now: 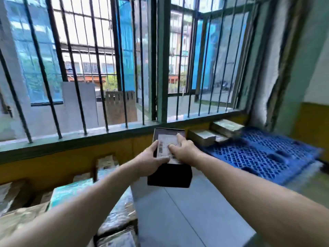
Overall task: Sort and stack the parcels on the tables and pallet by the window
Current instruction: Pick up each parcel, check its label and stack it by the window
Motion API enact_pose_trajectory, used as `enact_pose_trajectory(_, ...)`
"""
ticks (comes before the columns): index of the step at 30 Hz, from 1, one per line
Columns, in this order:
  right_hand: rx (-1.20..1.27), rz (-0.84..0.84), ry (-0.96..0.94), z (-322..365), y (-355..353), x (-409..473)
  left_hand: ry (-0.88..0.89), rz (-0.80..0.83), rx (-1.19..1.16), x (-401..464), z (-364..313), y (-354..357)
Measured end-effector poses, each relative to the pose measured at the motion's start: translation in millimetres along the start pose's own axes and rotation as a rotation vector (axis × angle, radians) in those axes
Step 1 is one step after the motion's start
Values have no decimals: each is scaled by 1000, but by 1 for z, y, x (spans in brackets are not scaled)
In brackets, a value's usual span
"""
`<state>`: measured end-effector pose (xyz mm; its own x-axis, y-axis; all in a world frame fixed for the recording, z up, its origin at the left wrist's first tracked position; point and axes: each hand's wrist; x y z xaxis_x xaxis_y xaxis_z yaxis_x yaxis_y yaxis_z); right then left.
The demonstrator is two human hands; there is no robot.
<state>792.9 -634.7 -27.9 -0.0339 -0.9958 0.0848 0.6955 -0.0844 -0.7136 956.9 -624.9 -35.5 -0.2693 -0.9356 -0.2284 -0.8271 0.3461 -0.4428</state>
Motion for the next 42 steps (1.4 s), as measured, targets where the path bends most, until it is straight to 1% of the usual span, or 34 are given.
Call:
enact_pose_trajectory(5,-36,-50,173,-106,-103,-49,27,192,55,5,-74,120)
enact_pose_trajectory(8,-27,-126,270,-176,-169,-85,35,273,96,13,-116,211)
enact_pose_trajectory(12,-73,-221,404,-270,-252,-135,106,370,151,20,-164,336)
enact_pose_trajectory(15,-70,-272,470,-322,-301,-171,147,445,183,21,-196,412)
enact_pose_trajectory(18,-53,-320,517,-365,-336,-192,170,514,190,29,-219,467)
enact_pose_trajectory(24,45,-448,562,-446,-368,-190,230,577,242,73,-244,545)
enact_pose_trajectory(30,86,-536,562,-519,-399,-128,256,568,253,169,-266,604)
enact_pose_trajectory(36,156,-492,597,-585,-433,-66,227,606,256,258,-305,650)
enact_pose_trajectory(42,164,-479,612,-661,-479,-21,230,613,290,318,-342,711)
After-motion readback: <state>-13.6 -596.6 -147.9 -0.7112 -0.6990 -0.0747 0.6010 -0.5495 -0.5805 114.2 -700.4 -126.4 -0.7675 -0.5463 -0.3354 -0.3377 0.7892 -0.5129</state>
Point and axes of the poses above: each hand's wrist, its own x-axis towards the middle knuckle, its own y-axis out of the palm, z = x × y, and after that the axes turned 8 degrees about -y, right-handed
